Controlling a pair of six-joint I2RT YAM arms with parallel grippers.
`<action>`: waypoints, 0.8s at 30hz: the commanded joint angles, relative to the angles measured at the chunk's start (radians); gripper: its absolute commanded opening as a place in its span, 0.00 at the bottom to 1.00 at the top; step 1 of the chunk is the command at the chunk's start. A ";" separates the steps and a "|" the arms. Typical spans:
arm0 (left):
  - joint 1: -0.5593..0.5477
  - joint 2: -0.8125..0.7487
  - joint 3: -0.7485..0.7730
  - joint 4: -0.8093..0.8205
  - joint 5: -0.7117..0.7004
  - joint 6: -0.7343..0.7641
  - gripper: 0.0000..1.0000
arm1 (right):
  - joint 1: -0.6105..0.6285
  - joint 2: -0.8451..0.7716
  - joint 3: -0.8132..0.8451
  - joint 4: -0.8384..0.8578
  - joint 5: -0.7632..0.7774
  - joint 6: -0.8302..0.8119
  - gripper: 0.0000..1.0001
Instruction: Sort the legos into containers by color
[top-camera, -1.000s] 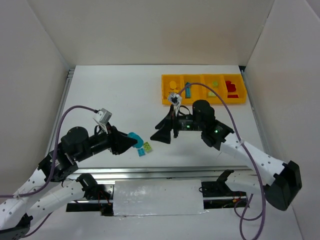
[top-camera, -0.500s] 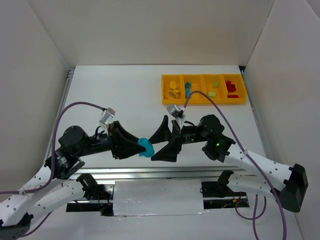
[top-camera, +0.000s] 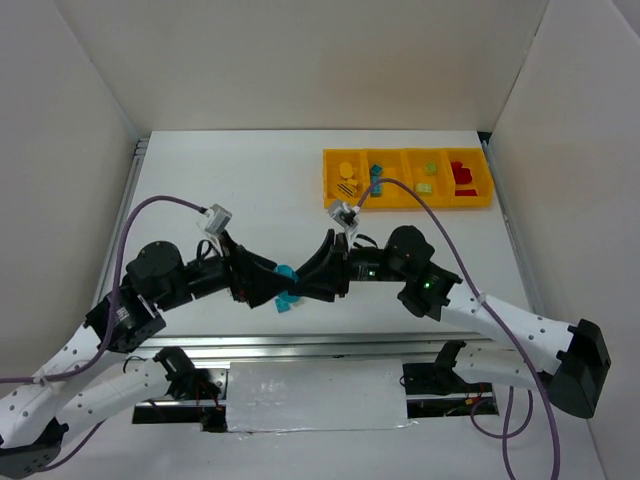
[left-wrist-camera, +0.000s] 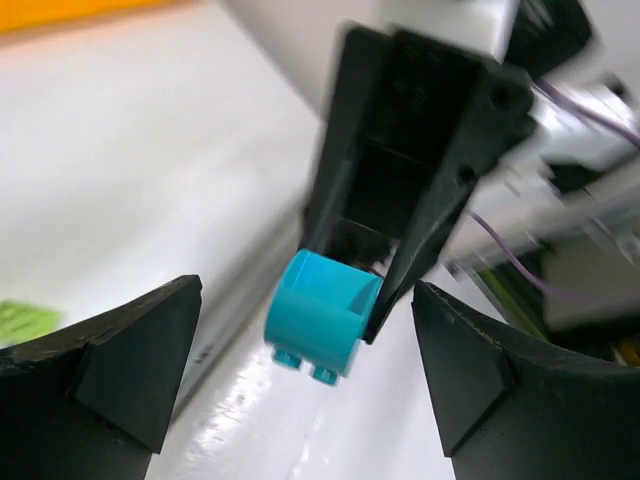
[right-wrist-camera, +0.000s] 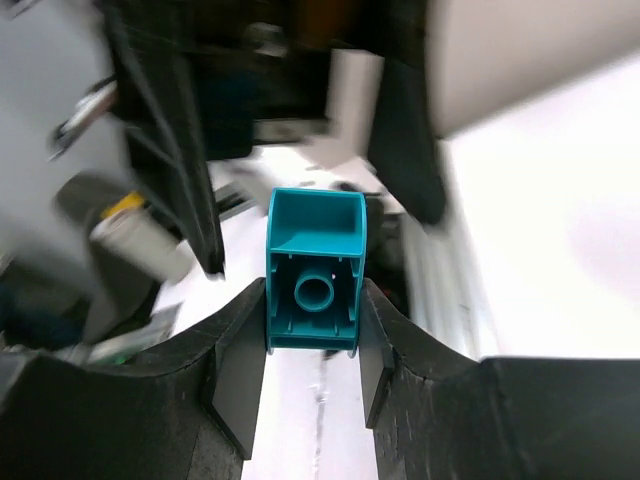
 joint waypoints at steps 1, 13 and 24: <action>-0.003 0.021 0.112 -0.198 -0.407 0.015 0.99 | -0.082 0.005 0.030 -0.157 0.236 -0.037 0.00; -0.001 -0.028 0.145 -0.602 -0.926 0.045 1.00 | -0.498 0.460 0.554 -0.840 1.081 -0.003 0.00; -0.004 -0.074 0.055 -0.525 -0.840 0.107 0.99 | -0.661 1.119 1.281 -1.144 1.137 -0.137 0.01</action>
